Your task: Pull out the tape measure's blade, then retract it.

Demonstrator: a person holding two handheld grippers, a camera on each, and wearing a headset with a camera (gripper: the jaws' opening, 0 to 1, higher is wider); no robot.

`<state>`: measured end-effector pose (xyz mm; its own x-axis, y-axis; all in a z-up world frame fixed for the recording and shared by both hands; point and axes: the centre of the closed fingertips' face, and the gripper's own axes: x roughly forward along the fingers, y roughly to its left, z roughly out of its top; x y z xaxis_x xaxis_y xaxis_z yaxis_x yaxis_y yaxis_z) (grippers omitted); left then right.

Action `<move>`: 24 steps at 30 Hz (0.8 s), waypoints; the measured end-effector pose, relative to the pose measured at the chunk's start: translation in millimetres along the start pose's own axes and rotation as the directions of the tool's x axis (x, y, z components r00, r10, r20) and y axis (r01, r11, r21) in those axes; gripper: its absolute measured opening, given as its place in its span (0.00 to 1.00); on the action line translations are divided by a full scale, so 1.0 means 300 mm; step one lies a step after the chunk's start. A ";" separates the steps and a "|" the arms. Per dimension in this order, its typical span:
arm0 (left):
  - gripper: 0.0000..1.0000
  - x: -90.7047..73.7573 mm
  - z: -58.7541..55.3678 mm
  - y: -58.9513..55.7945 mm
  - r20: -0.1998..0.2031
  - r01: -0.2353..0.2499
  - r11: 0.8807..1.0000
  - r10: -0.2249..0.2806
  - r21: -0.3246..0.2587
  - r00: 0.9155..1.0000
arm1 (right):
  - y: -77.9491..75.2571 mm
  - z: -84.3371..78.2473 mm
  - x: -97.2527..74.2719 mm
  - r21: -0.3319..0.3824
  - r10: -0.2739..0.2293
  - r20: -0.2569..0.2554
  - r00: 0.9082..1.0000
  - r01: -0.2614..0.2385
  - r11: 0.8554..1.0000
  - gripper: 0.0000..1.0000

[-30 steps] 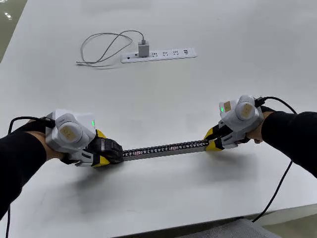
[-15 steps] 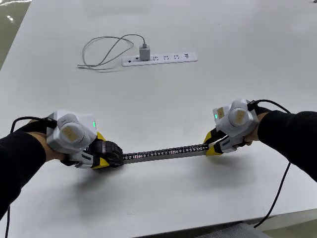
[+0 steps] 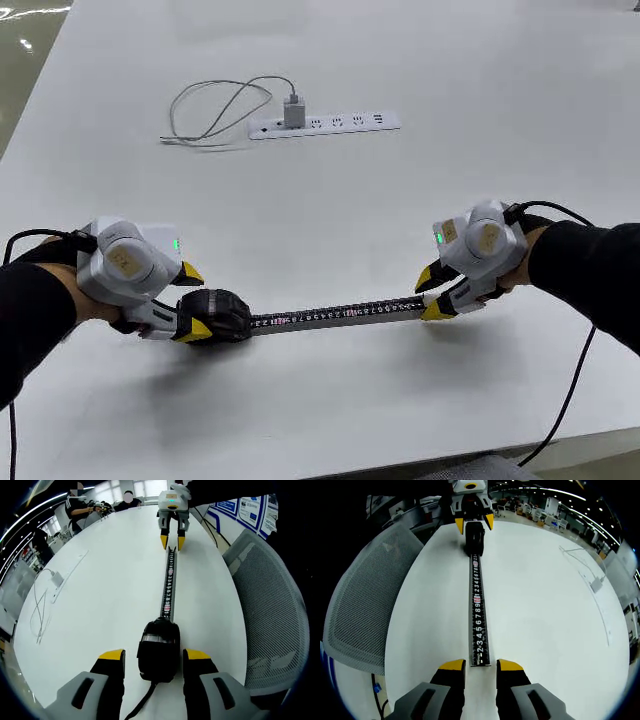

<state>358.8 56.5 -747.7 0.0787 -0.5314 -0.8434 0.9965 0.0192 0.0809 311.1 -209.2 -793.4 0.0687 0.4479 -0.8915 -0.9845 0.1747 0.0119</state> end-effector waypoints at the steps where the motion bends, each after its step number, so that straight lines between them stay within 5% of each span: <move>1: 0.45 -0.004 0.003 0.000 0.006 -0.002 1.000 0.002 -0.003 1.000 | 0.002 0.004 -0.004 0.002 -0.001 0.001 1.000 0.001 1.000 0.21; 8: 0.56 -0.020 0.007 0.004 0.035 -0.022 0.999 0.023 -0.041 0.999 | -0.015 0.003 -0.025 0.003 -0.065 0.009 0.998 0.065 0.998 0.35; 16: 0.65 -0.044 -0.018 0.020 0.049 -0.060 0.993 0.066 -0.104 0.997 | -0.007 0.016 -0.056 0.141 -0.142 0.069 0.987 0.131 0.981 0.46; 21: 0.72 -0.057 -0.047 0.017 0.062 -0.092 0.982 0.103 -0.165 0.993 | 0.034 0.009 -0.078 0.217 -0.181 0.101 0.978 0.156 0.964 0.50; 24: 0.80 -0.066 -0.043 0.009 0.104 -0.093 0.968 0.120 -0.234 0.987 | 0.047 0.008 -0.100 0.239 -0.211 0.118 0.970 0.178 0.954 0.52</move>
<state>360.2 78.1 -737.7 0.1943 -0.6106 -0.7677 0.9635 0.2657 0.0325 295.5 -218.1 -765.4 0.2931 0.5012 -0.8142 -0.8889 0.4564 -0.0390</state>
